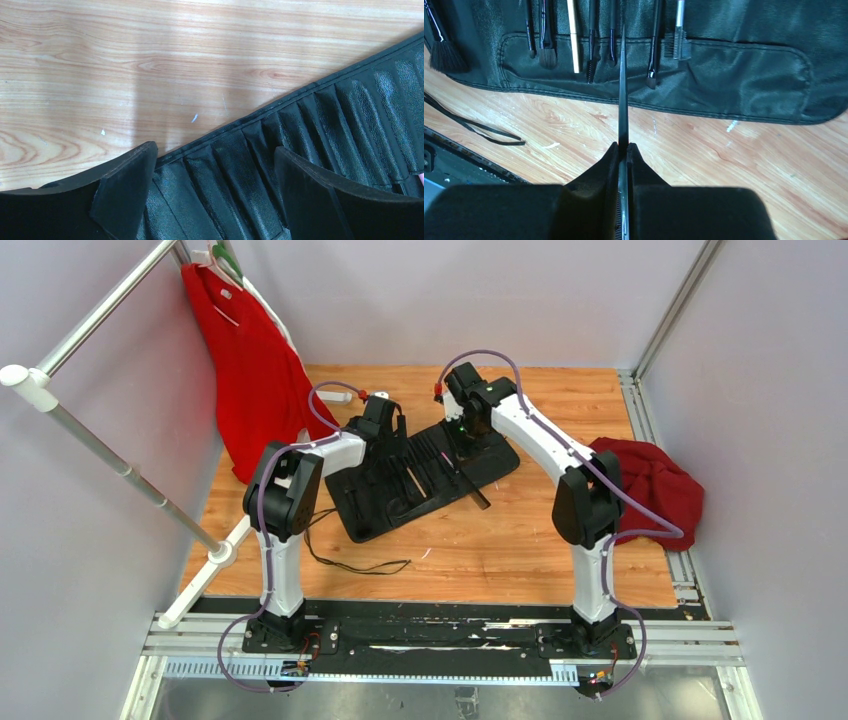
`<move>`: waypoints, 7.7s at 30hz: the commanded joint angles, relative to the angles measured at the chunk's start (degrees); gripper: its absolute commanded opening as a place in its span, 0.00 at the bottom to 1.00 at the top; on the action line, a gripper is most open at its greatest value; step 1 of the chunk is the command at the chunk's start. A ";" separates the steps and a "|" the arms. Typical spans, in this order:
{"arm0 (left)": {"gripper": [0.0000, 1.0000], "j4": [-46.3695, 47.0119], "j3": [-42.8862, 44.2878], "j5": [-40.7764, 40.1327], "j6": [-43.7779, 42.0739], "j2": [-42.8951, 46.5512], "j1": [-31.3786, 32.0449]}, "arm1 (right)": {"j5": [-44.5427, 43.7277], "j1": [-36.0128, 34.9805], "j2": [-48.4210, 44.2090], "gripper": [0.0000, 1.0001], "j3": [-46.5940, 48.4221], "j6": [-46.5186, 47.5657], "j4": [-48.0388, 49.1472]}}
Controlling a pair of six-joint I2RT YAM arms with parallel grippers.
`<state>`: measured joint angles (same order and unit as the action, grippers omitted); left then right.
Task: Organize the makeup
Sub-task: Place the makeup tool in the storage box, then reset both arms
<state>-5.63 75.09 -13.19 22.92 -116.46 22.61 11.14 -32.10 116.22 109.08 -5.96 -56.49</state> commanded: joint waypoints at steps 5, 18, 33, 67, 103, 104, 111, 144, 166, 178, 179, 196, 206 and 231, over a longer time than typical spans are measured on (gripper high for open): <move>0.92 -4.22 -2.88 4.55 1.69 -2.98 -0.25 | 4.72 0.59 5.59 0.01 3.73 1.30 -2.20; 0.92 -4.24 -2.86 4.58 1.69 -2.98 -0.27 | 5.05 0.55 11.66 0.01 6.73 1.17 -1.77; 0.92 -4.22 -2.87 4.54 1.60 -3.06 -0.28 | 4.75 0.55 15.87 0.01 9.35 0.95 -1.77; 0.92 -4.00 -3.09 4.58 1.63 -2.98 -0.25 | 4.08 1.59 20.32 0.01 12.98 -0.72 -1.77; 0.92 -4.13 -3.01 4.49 1.69 -2.98 -0.22 | 5.28 2.21 23.03 0.01 15.77 -0.73 -1.16; 0.92 -4.13 -3.00 4.49 1.69 -3.00 -0.28 | 5.30 2.21 23.24 0.01 16.03 -0.72 -1.16; 0.92 -4.13 -2.87 4.51 1.67 -3.04 -0.22 | 5.56 2.13 24.32 0.01 17.75 0.12 -0.93; 0.91 -4.22 -2.76 4.58 1.43 -3.15 -0.27 | 4.95 2.10 26.90 0.01 18.20 5.08 10.83; 0.89 -4.17 -2.86 4.40 1.43 -3.15 -0.28 | 4.59 2.04 25.59 0.23 15.06 4.55 17.64; 0.89 -4.24 -2.78 4.48 1.34 -3.24 -0.24 | 1.30 1.95 18.30 0.34 7.94 5.14 18.86; 0.89 -4.22 -2.77 4.41 1.34 -3.24 -0.24 | 1.00 1.95 17.47 0.34 7.26 5.23 18.87; 0.93 -4.90 -2.23 4.62 1.75 -3.24 -0.25 | -10.07 0.86 -3.30 0.42 -5.01 4.69 20.44; 0.98 -5.43 -3.16 1.15 1.65 2.86 -0.24 | -19.28 0.56 -28.09 0.51 -30.17 0.80 36.55; 0.98 -10.50 -12.82 -8.88 2.69 46.34 8.93 | -32.16 0.54 -57.82 0.53 -53.33 -4.71 46.20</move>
<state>-16.62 68.23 -18.33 23.57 -79.55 30.57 -12.60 -31.03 63.86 60.34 -8.82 -13.78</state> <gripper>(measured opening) 0.980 0.534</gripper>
